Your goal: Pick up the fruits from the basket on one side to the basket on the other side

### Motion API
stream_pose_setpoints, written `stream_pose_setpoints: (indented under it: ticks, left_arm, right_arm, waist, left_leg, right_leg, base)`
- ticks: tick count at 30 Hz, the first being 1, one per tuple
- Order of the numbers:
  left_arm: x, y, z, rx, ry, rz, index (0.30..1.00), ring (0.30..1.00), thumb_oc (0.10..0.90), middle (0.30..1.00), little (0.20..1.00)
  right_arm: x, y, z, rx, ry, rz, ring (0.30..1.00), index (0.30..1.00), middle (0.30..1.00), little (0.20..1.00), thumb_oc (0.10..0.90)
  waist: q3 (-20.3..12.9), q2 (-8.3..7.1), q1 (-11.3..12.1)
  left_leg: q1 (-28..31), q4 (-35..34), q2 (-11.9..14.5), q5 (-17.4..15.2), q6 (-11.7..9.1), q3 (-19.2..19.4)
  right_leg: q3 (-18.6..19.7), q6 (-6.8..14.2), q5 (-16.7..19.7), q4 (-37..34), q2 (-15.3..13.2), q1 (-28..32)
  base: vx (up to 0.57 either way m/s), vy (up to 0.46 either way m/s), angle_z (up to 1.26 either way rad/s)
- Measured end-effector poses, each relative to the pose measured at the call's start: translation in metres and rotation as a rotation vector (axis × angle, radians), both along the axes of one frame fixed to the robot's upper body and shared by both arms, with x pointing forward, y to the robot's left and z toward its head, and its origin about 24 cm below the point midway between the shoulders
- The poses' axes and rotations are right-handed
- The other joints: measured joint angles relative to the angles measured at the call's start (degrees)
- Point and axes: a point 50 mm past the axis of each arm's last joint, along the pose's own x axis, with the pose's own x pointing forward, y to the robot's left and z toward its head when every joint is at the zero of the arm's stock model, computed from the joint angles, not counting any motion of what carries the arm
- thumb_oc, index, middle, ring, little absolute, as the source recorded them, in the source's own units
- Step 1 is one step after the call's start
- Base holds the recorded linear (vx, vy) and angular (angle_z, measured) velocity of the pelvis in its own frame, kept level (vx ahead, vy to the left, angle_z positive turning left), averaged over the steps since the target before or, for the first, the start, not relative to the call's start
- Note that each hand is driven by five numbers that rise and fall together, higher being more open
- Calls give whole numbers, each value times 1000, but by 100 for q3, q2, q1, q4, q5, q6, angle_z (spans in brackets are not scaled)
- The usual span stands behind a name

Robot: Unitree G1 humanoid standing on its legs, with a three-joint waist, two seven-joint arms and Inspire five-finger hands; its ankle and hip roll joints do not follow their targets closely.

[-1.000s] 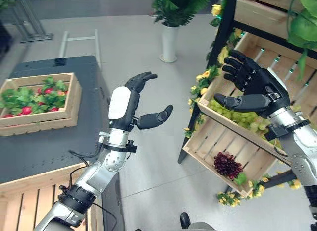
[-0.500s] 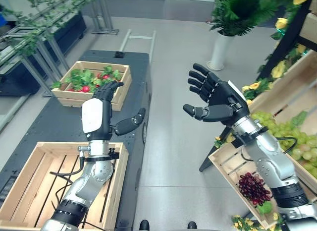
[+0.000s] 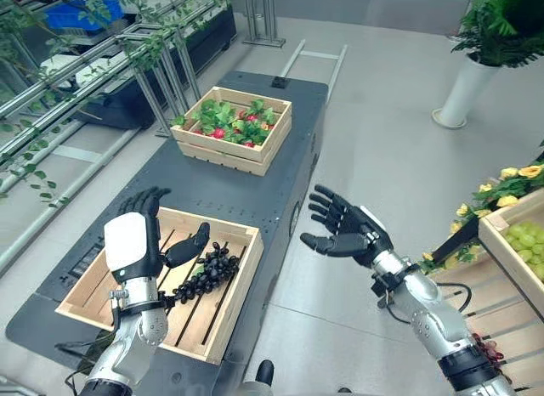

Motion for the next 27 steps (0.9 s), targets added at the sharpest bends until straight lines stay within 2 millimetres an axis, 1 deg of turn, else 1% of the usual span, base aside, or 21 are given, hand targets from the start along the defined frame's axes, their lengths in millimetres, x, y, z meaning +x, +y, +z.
stream_pose_setpoints:
  ticks: [3, 5, 6, 8, 10, 11, 13, 14, 15, 19, 21, 22, 24, 26, 27]
  left_arm:
    - [-5, 10, -10, 19, 46, 60, 900, 900, 800, 900, 900]
    - [-6, 13, -14, 30, 69, 78, 900, 900, 800, 900, 900]
    - [-4, 17, -14, 52, 86, 80, 900, 900, 800, 900, 900]
    - [-5, 23, -13, 75, 97, 88, 900, 900, 800, 900, 900]
    - [0, 32, -6, 139, 113, 76, 900, 900, 800, 900, 900]
    - [1, 36, -4, 156, 117, 77, 900, 900, 800, 900, 900]
    - [9, 46, 2, 199, 126, 91, 900, 900, 800, 900, 900]
    - [11, 47, 2, 202, 126, 95, 900, 900, 800, 900, 900]
    - [17, 48, 5, 204, 123, 101, 900, 900, 800, 900, 900]
    - [37, 42, 16, 213, 91, 71, 900, 900, 800, 900, 900]
    - [42, 40, 21, 223, 86, 56, 900, 900, 800, 900, 900]
    - [45, 40, 21, 229, 93, 55, 900, 900, 800, 900, 900]
    - [49, 41, 21, 239, 103, 54, 900, 900, 800, 900, 900]
    - [52, 46, 23, 247, 115, 72, 900, 900, 800, 900, 900]
    - [54, 48, 24, 250, 121, 79, 900, 900, 800, 900, 900]
  right_arm:
    - [-9, 1, -20, -37, 66, 0, 900, 900, 900, 900, 800]
    - [-12, -1, -27, -64, 88, 0, 900, 900, 900, 900, 800]
    - [-13, -5, -31, -87, 102, 3, 900, 900, 900, 900, 800]
    - [-16, -9, -36, -103, 123, 3, 900, 900, 900, 900, 800]
    - [-21, -19, -44, -140, 153, -3, 900, 900, 900, 900, 800]
    - [-20, -22, -44, -149, 155, -3, 900, 900, 900, 900, 800]
    - [-20, -31, -46, -179, 162, -1, 900, 900, 900, 900, 800]
    - [-21, -32, -46, -183, 162, -2, 900, 900, 900, 900, 800]
    - [-20, -35, -45, -192, 155, -2, 900, 900, 900, 900, 800]
    - [-18, -42, -44, -216, 141, -6, 900, 900, 900, 900, 800]
    - [-15, -41, -41, -216, 129, -2, 900, 900, 900, 900, 800]
    - [-15, -41, -41, -216, 124, -1, 900, 900, 900, 900, 800]
    - [-14, -40, -40, -214, 115, 0, 900, 900, 900, 900, 800]
    - [-14, -38, -40, -215, 111, 9, 900, 900, 900, 900, 800]
    - [-14, -37, -40, -215, 111, 12, 900, 900, 900, 900, 800]
  waist:
    - [174, 7, -15]
    - [263, -5, -23]
    - [412, -9, -30]
    - [567, -34, -54]
    - [789, -73, -80]
    - [899, -67, -93]
    - [1175, -66, -206]
    - [1236, -73, -223]
    - [1406, -71, -280]
    - [1817, -68, -390]
    - [1981, -98, -475]
    - [2031, -116, -500]
    - [2112, -134, -544]
    - [2172, -170, -591]
    - [2189, -182, -591]
  left_leg:
    - [-95, 2, -16, 34, 15, 0]
    - [-223, 20, -19, 59, 16, 3]
    - [-285, 69, -26, 59, 16, 21]
    - [-301, 82, -23, 58, 16, 42]
    - [-421, 170, -19, 56, 16, 141]
    - [-441, 210, -17, 57, 18, 190]
    - [-648, 349, -14, 51, 25, 223]
    - [-669, 377, -14, 51, 25, 237]
    - [-761, 496, -15, 45, 28, 284]
    - [-1029, 760, 12, 36, 41, 356]
    - [-1154, 891, 23, 12, 68, 365]
    - [-1277, 969, 26, 3, 65, 409]
    - [-1428, 1114, 23, -14, 93, 472]
    - [-1644, 1278, 16, -24, 99, 481]
    - [-1701, 1318, 16, -25, 98, 481]
  right_leg:
    - [-52, 13, 10, 1, -16, -76]
    - [-54, 21, 21, 8, -17, -194]
    - [-58, 22, 23, 9, -20, -214]
    - [-68, 21, 22, 18, -18, -227]
    - [-79, 3, 6, 84, -21, -325]
    - [-79, 1, 5, 123, -21, -340]
    - [-71, -10, -3, 249, -28, -529]
    - [-67, -10, -2, 271, -30, -552]
    - [-60, -23, -12, 377, -45, -631]
    - [-20, -61, -57, 710, -57, -942]
    - [19, -67, -106, 921, -64, -1124]
    - [83, -76, -161, 1134, -89, -1327]
    - [118, -76, -241, 1396, -135, -1532]
    - [143, -117, -358, 1713, -178, -1820]
    - [155, -103, -379, 1812, -190, -1908]
  base:
    - [-38, 86, 7]
    - [-35, 73, 4]
    - [-12, 62, 7]
    - [-37, 77, 5]
    - [-78, 87, 5]
    - [-68, 68, 2]
    - [-68, 67, -1]
    - [-86, 76, -3]
    - [-63, 61, 0]
    - [-60, 68, -5]
    - [-68, 48, -8]
    - [-61, 37, -13]
    - [-63, 30, -8]
    - [-60, 7, 0]
    - [-57, -15, 1]
